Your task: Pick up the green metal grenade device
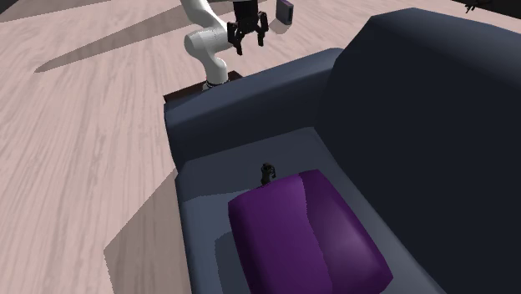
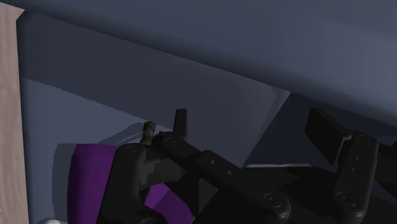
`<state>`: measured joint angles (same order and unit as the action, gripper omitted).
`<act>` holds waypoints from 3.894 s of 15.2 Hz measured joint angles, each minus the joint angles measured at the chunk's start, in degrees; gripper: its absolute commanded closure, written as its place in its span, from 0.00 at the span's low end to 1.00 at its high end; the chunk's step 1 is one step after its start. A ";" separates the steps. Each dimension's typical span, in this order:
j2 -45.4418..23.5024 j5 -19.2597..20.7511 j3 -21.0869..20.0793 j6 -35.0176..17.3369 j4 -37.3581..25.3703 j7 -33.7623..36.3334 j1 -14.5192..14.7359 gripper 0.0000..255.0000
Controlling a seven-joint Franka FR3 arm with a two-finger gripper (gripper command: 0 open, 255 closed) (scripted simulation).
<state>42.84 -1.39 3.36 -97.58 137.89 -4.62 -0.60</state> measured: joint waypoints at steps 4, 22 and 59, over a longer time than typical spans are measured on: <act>-3.75 0.15 0.51 -3.39 -0.02 -0.52 -0.06 0.00; -42.05 -2.23 6.22 -26.39 -12.45 -8.49 -1.02 0.00; -68.96 -7.36 6.26 -31.83 -31.70 -13.62 -4.12 1.00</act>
<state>-26.12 -8.75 9.62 -129.41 106.19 -18.23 -4.73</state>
